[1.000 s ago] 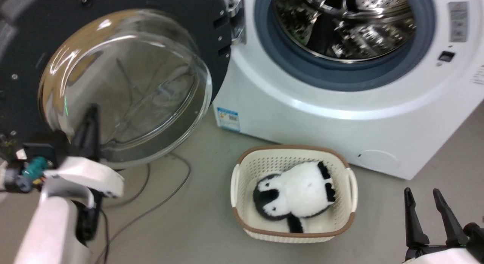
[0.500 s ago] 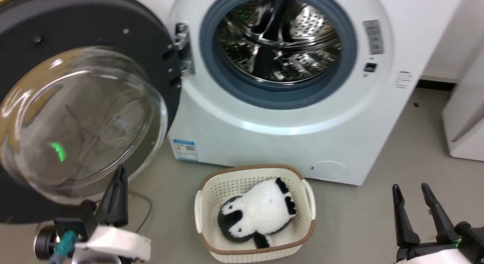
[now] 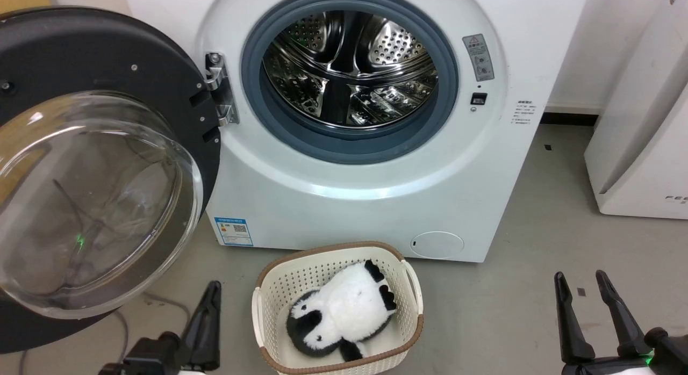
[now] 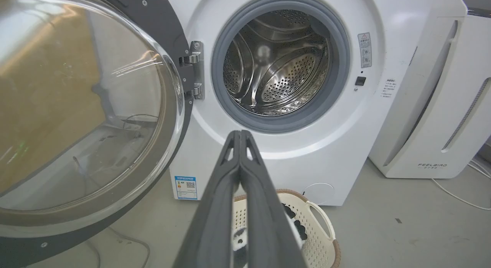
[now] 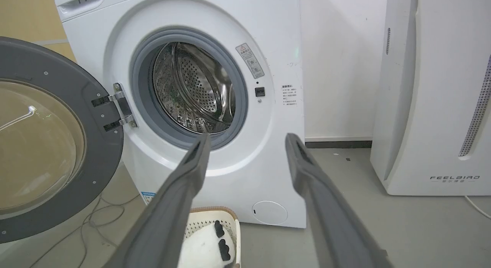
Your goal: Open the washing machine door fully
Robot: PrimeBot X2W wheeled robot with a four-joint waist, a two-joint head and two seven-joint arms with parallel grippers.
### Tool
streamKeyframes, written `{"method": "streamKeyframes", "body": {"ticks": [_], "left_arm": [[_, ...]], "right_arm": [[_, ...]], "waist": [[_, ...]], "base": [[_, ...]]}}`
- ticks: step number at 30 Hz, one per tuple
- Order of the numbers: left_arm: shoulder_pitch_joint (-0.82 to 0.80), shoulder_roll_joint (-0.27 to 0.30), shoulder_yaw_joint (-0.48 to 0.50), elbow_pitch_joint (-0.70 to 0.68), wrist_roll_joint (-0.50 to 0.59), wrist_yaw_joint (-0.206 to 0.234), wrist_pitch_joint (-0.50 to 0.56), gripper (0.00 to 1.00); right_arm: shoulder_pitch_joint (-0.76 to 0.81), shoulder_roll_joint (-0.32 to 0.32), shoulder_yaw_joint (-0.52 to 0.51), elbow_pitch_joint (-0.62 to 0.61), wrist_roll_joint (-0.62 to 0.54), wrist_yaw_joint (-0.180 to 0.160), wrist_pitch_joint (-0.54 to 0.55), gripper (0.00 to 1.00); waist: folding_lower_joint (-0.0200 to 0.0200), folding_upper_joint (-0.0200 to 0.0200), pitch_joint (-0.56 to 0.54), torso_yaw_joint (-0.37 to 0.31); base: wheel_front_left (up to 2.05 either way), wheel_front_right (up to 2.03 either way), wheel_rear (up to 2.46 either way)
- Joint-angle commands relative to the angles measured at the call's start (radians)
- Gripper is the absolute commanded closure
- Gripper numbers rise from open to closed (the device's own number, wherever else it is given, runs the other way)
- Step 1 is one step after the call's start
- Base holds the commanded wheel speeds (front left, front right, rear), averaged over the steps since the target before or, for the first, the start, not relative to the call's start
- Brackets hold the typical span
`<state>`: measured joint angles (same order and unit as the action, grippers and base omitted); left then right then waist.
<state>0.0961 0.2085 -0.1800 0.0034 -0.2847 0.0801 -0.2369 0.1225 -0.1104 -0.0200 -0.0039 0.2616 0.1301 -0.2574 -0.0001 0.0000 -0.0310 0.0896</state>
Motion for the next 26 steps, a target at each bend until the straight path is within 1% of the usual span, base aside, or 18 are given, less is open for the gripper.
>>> {"method": "streamKeyframes", "body": {"ticks": [1, 3, 4, 5, 16, 19, 26], "left_arm": [[0.016, -0.004, -0.004, 0.006, 0.003, 0.000, -0.008, 1.00], [0.022, -0.011, -0.010, 0.017, 0.005, 0.001, -0.011, 1.00], [0.025, -0.014, -0.014, 0.023, 0.006, 0.002, -0.012, 0.65], [0.027, -0.017, -0.016, 0.028, 0.009, 0.004, -0.014, 0.00], [0.042, -0.037, -0.030, 0.058, 0.057, 0.021, -0.024, 0.00], [0.049, -0.049, -0.026, 0.064, 0.055, 0.017, -0.024, 0.00], [0.050, -0.058, -0.021, 0.068, 0.081, 0.006, -0.025, 0.00]], "right_arm": [[0.015, 0.006, 0.001, -0.005, -0.010, 0.001, -0.004, 0.00], [0.020, 0.008, 0.001, -0.007, -0.011, 0.001, -0.004, 0.00], [0.023, 0.009, 0.002, -0.007, -0.012, 0.001, -0.004, 0.00], [0.026, 0.009, 0.002, -0.006, -0.012, 0.001, -0.004, 0.00], [0.047, 0.019, 0.008, -0.001, -0.015, 0.001, -0.004, 0.00], [0.048, 0.022, 0.009, 0.000, -0.016, 0.001, -0.004, 0.00], [0.047, 0.026, 0.007, 0.001, -0.015, 0.001, -0.004, 0.00]], "waist": [[0.0001, 0.0000, 0.000, -0.004], [0.0001, 0.0000, 0.000, -0.008], [0.0001, 0.0000, 0.000, -0.010], [0.0001, 0.0000, 0.000, -0.012], [0.0001, 0.0000, -0.010, -0.021], [0.0001, 0.0000, -0.012, -0.021], [0.0001, 0.0000, -0.014, -0.020]], "base": [[0.00, 0.00, 0.00], [0.00, 0.00, 0.00], [0.00, 0.00, 0.00], [0.00, 0.00, 0.00], [0.00, 0.00, 0.00], [0.00, 0.00, 0.00], [0.00, 0.00, 0.00]]}}
